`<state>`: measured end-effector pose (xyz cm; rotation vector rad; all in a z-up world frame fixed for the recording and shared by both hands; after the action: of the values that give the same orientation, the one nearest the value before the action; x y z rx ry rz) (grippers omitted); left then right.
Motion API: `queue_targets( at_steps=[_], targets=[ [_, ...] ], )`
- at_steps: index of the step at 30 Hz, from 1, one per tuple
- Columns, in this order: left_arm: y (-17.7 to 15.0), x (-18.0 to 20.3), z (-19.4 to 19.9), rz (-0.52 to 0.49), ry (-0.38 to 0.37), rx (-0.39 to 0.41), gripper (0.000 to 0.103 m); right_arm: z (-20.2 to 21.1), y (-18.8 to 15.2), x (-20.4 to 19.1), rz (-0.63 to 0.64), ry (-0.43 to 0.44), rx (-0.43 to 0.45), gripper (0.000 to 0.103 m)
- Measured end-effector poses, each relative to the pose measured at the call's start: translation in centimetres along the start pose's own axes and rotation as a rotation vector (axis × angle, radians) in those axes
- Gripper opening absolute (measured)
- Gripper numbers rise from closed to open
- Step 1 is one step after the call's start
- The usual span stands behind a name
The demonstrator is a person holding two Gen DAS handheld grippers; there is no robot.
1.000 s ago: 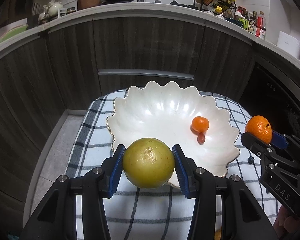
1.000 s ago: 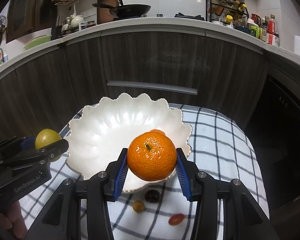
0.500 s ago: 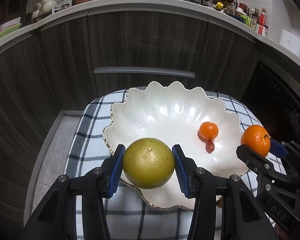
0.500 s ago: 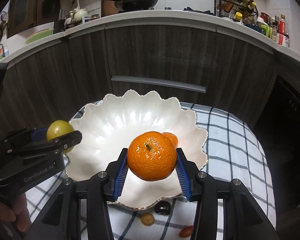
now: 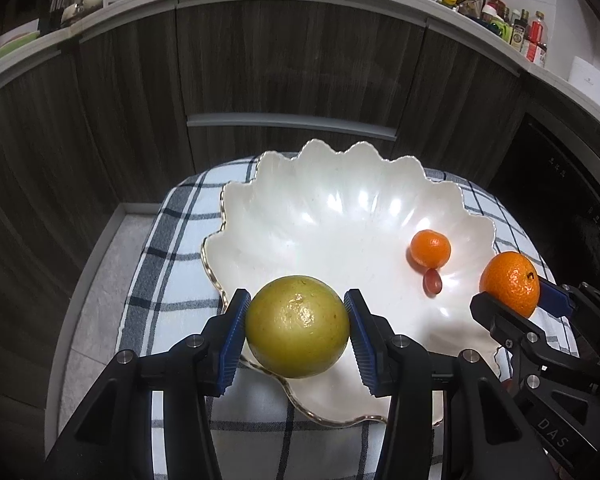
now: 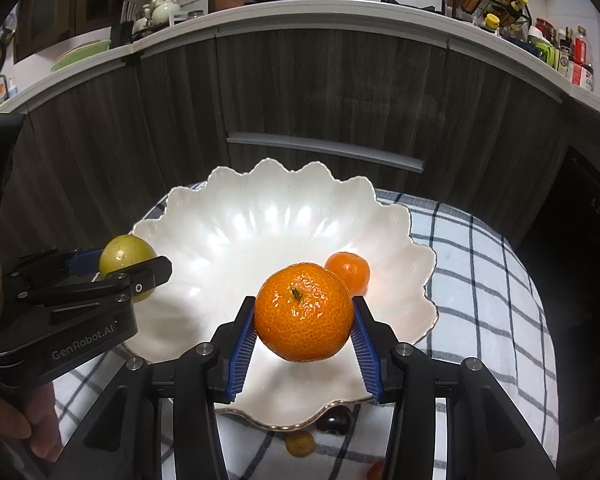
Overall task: Organize fruits
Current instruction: 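Lift and carry the citrus and mandarin over the white bowl with both tools, then open both tools to release the citrus and mandarin into the bowl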
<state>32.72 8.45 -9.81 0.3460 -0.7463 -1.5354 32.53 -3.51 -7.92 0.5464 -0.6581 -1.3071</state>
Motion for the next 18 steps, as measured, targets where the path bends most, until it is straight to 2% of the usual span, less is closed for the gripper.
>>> queue_targets(
  at_steps=[3,4,5,6,7,9,10,13,18],
  targets=[
    [-0.2,-0.2,-0.3,0.014,0.008,-0.024,0.049,-0.2,-0.1,0.2,-0.005,-0.014,-0.017,0.048],
    [-0.3,-0.2,-0.3,0.015,0.018,-0.024,0.060,-0.3,-0.1,0.2,-0.005,-0.013,-0.023,0.048],
    [-0.3,-0.2,0.0,0.015,0.022,-0.005,0.079,-0.3,0.0,0.3,-0.005,-0.012,-0.028,0.048],
    [-0.3,-0.2,0.3,0.018,0.029,0.013,0.087,-0.3,0.0,0.3,-0.002,-0.018,-0.033,0.050],
    [-0.3,-0.3,0.9,0.023,0.038,0.042,0.095,-0.3,-0.1,0.3,0.001,-0.029,-0.032,0.062],
    [-0.2,-0.2,1.3,0.018,0.046,0.056,0.097,0.4,0.1,0.6,-0.008,-0.050,-0.001,0.077],
    [-0.2,-0.2,1.4,0.012,0.050,0.052,0.097,0.8,0.2,0.8,-0.015,-0.057,0.021,0.080],
    [-0.1,-0.2,1.6,0.010,0.055,0.051,0.098,1.5,0.5,1.0,-0.013,-0.096,0.049,0.084],
    [-0.2,-0.1,2.3,0.014,0.049,0.061,0.103,2.1,0.4,1.2,-0.027,-0.094,0.053,0.086]
  ],
)
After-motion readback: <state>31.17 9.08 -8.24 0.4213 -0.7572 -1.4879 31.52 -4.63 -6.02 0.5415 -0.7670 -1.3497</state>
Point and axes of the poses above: each gripper's, at about its wrist camera, not at the fingertips, and z roughly against the way its jaws point, x to its right, y to its top, the point moved 1 cm from there along -z, roughly the way its jaws point, and after that the axes turned 10 degrees about -y, right-handed, at the moved point
